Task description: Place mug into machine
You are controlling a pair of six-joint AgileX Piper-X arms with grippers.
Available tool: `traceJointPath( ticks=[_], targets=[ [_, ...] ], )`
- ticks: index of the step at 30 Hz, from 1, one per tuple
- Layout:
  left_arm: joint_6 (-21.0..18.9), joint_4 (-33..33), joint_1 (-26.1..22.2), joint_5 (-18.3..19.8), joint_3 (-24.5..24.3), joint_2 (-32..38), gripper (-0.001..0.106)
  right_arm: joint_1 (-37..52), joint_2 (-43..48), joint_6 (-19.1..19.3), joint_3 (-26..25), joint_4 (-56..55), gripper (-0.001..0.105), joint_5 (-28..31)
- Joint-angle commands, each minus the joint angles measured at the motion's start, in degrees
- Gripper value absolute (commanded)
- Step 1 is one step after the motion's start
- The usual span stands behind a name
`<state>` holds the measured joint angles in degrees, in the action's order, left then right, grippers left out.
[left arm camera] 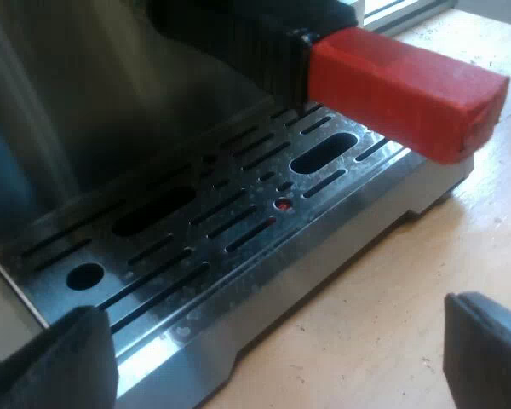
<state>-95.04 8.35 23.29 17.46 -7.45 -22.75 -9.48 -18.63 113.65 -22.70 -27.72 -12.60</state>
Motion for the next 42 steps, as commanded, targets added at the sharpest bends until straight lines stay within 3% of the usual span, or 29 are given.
traceJointPath(
  ticks=[1,8,11,18,30,42],
  targets=[
    [0.64,-2.00,0.22,-0.38,-0.13,0.14,0.080,-3.96,1.84,-1.24,-0.94,1.73,0.000,1.45],
    [0.64,-2.31,0.22,-0.38,0.00,0.14,0.080,-20.61,2.07,-3.48,-0.94,1.85,0.000,12.60],
    [0.64,-2.47,0.22,-0.02,0.00,0.14,0.080,-27.72,1.71,-6.66,-0.79,1.84,0.000,20.05],
    [0.64,-2.71,0.22,-0.03,0.46,0.14,0.080,-39.90,-5.57,-8.50,0.11,9.18,0.000,30.56],
    [0.64,-2.71,0.22,-0.03,0.65,0.14,0.080,-43.87,-27.64,-11.14,0.08,35.54,0.000,33.08],
    [0.64,-2.71,0.22,0.72,0.65,0.14,0.080,-43.33,-44.59,-10.99,-5.10,46.07,0.000,32.97]
  ],
)
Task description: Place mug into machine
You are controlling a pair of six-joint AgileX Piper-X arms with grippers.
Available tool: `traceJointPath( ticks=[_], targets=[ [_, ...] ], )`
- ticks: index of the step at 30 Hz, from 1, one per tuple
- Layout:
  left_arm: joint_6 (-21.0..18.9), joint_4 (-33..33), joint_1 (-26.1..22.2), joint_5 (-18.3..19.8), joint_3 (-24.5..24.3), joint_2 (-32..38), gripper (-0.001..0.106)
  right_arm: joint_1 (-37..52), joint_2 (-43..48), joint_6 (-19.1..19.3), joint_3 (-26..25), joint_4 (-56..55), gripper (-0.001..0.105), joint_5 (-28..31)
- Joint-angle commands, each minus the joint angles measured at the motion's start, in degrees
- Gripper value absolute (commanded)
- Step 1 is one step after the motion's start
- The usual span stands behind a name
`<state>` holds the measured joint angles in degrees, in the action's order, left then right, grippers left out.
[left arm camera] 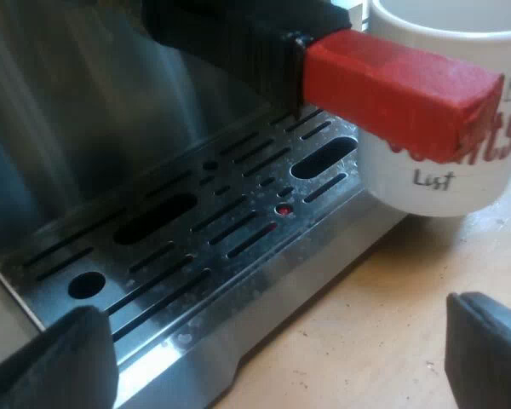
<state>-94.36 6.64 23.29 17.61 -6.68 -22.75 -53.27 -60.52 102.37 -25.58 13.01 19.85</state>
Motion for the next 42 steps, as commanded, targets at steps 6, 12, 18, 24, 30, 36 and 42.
traceJointPath(
  ticks=[6,12,18,24,30,36,42],
  targets=[
    [-0.04,-1.00,0.22,0.69,-0.12,0.14,0.080,0.63,-11.99,0.28,-6.63,8.97,0.000,-1.12],
    [-0.04,-1.00,0.22,2.81,-0.12,0.14,0.080,0.80,-18.05,0.28,-10.13,12.60,0.000,-0.72],
    [-0.04,-1.00,0.22,2.88,-0.12,0.14,0.080,1.75,-21.47,0.03,-13.01,12.94,0.000,-0.89],
    [-0.04,-1.00,0.22,2.88,-0.12,0.14,0.080,1.93,-26.53,-0.58,-16.87,14.26,0.000,-0.78],
    [-0.04,-1.00,0.22,2.88,-0.12,0.14,0.080,1.93,-29.13,-0.60,-18.22,14.46,0.000,-0.32],
    [-0.04,-1.00,0.22,2.88,-0.12,0.14,0.080,1.93,-29.23,-1.94,-18.19,14.65,0.032,0.59],
    [-0.04,-1.00,0.22,2.88,-0.12,0.14,0.080,1.15,-28.47,-2.33,-18.08,14.65,0.061,0.95]
  ],
)
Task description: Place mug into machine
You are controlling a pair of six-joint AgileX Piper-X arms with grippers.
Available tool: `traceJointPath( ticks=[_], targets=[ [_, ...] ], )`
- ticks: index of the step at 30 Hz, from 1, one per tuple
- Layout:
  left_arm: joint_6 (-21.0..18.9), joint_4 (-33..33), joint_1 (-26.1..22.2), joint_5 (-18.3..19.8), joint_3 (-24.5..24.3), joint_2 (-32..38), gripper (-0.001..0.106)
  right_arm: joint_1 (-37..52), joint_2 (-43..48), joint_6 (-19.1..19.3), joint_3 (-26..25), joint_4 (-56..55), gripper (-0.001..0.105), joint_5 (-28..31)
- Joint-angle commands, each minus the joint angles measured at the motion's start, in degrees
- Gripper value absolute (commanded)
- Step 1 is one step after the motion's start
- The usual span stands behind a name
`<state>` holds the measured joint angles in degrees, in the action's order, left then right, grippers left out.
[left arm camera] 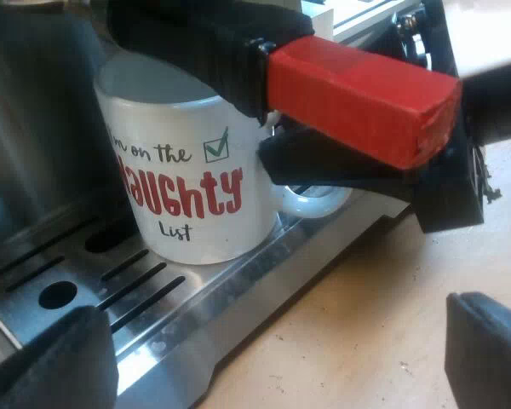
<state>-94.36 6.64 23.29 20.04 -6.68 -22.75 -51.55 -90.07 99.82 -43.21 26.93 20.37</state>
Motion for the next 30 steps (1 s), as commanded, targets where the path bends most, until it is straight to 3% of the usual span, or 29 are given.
traceJointPath(
  ticks=[1,8,10,13,21,30],
  targets=[
    [-0.04,-1.00,0.22,0.45,-0.12,0.14,0.080,-0.79,1.50,0.22,-0.31,0.73,0.061,1.51],
    [-0.04,-1.00,0.22,0.45,-0.12,0.14,0.080,-2.75,3.49,0.22,1.93,0.73,0.060,6.83],
    [-0.04,-1.00,0.22,0.45,-0.12,0.14,0.080,-2.80,3.63,-3.02,4.38,0.73,0.060,6.83],
    [-0.04,-1.00,0.22,0.45,-0.12,0.14,0.080,-2.80,3.63,-4.87,6.18,1.58,0.060,6.83],
    [-0.04,-1.48,0.22,0.45,-0.12,0.14,0.080,-2.80,0.87,-1.85,7.71,7.41,0.060,2.55],
    [-0.04,-1.48,0.22,0.45,-0.12,0.14,0.080,-2.67,-6.59,-1.83,6.15,17.84,0.060,2.54]
  ],
)
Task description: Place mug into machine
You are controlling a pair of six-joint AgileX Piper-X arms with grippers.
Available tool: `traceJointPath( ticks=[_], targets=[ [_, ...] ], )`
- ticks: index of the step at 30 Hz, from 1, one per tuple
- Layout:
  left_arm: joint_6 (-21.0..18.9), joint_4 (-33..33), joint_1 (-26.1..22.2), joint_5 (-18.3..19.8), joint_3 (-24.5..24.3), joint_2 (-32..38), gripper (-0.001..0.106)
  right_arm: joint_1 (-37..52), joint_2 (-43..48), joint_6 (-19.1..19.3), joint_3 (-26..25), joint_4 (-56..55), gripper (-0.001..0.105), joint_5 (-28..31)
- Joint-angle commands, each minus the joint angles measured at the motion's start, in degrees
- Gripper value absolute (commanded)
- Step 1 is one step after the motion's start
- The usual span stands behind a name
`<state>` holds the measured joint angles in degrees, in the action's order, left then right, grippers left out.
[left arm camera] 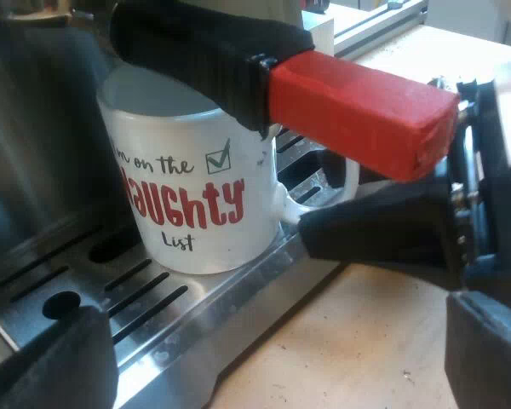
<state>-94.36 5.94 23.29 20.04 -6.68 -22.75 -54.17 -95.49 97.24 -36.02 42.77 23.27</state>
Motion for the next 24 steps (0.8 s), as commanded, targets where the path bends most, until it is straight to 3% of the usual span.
traceJointPath(
  ticks=[1,15,24],
  targets=[
    [-0.04,-0.78,0.22,0.45,-0.12,0.14,0.080,-0.05,-1.88,0.76,-1.79,2.04,0.060,-0.36],
    [-0.04,-0.78,0.22,0.45,-0.12,0.14,0.080,2.26,-8.28,0.53,-10.43,2.02,0.060,-0.36],
    [-0.04,-0.78,0.22,0.45,-0.12,0.14,0.080,2.66,-10.14,0.42,-11.85,2.02,0.060,-0.79]
  ],
)
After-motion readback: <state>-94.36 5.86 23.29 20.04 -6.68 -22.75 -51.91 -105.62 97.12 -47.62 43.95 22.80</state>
